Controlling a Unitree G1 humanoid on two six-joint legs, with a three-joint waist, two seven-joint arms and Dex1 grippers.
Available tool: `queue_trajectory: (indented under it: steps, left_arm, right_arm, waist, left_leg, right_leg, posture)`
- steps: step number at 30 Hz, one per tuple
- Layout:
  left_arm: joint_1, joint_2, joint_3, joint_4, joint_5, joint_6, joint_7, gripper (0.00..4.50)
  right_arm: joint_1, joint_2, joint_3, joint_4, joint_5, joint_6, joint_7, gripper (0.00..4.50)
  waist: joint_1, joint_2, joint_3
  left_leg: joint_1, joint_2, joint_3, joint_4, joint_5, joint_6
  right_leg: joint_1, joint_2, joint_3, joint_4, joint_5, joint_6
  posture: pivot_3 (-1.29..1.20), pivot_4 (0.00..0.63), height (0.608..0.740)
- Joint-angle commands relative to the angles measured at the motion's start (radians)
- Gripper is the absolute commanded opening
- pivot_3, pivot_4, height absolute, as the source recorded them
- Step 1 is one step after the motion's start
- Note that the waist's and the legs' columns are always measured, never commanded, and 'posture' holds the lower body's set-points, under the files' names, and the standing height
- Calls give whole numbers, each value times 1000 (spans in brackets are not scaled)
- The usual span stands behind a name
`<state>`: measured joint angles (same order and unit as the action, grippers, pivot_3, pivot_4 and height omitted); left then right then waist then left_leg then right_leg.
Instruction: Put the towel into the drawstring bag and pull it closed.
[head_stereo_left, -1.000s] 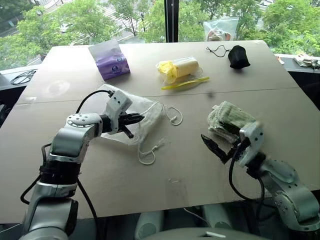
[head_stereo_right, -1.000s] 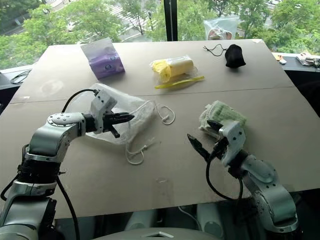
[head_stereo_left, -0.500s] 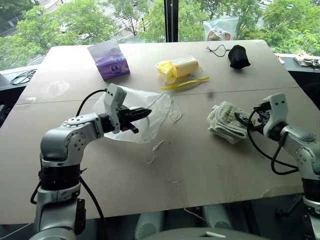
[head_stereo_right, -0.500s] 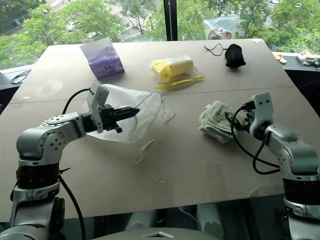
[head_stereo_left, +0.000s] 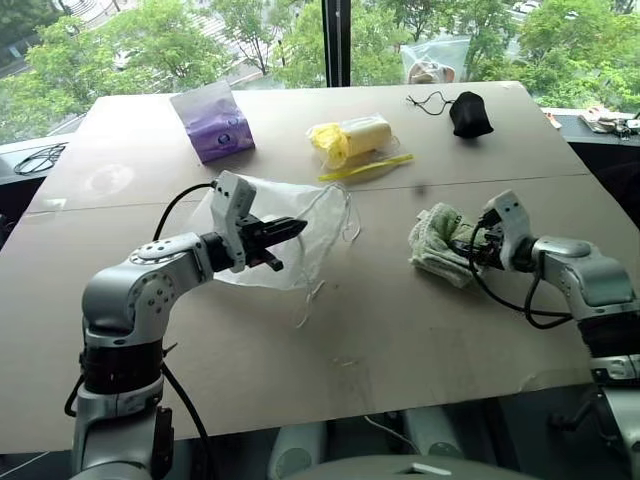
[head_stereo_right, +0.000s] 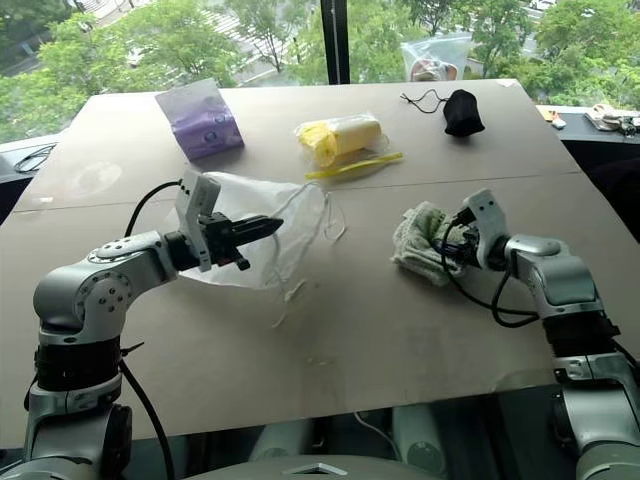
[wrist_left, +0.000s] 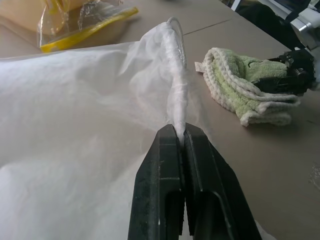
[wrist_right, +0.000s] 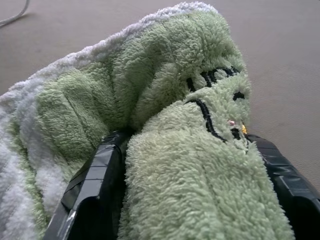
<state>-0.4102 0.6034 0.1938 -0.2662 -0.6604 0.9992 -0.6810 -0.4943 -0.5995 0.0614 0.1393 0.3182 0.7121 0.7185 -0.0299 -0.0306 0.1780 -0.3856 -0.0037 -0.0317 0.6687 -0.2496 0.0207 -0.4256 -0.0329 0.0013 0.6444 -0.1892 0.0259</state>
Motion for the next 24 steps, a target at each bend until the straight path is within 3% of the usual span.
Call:
queue_trajectory:
  steps: [1,4,5,13,20,24]
  left_arm:
    - [6,19,-5,-41,-3,-5,9,0]
    - [0,23,-38,-23,12,-14,7,0]
    - [-5,23,-46,-15,15,-17,6,0]
    - [-51,16,-128,46,48,-51,-21,0]
    - [-82,-11,-148,26,26,-56,-39,0]
    - [-88,-5,-128,13,5,-47,-43,0]
  right_arm:
    - [47,42,-2,-72,31,25,7,1278]
    - [95,79,-64,-192,105,40,17,182]
    - [112,96,-86,-244,141,45,24,74]
    - [139,249,-127,-517,375,138,-52,64]
    - [123,427,32,-428,282,58,-146,63]
    - [128,375,154,-389,163,-12,-100,63]
  waist:
    - [-4,0,0]
    - [-5,0,0]
    - [-5,0,0]
    - [-2,4,2]
    - [-3,4,3]
    - [-1,4,3]
  left_leg:
    - [3,0,0,0,0,0]
    - [4,0,0,-1,0,0]
    - [4,0,0,-1,0,0]
    - [2,0,-1,-1,0,0]
    - [2,0,-1,-2,0,0]
    - [1,-1,-1,-2,0,0]
  right_leg:
    - [2,0,0,0,-2,2]
    - [4,0,0,0,-2,3]
    - [3,0,0,0,-2,3]
    - [2,-1,0,-1,-2,3]
    - [2,-1,-1,-1,-2,3]
    - [2,-2,0,-2,-2,3]
  posture:
    - [0,150,740]
    - [0,150,740]
    - [0,150,740]
    - [0,150,740]
    - [0,150,740]
    - [0,150,740]
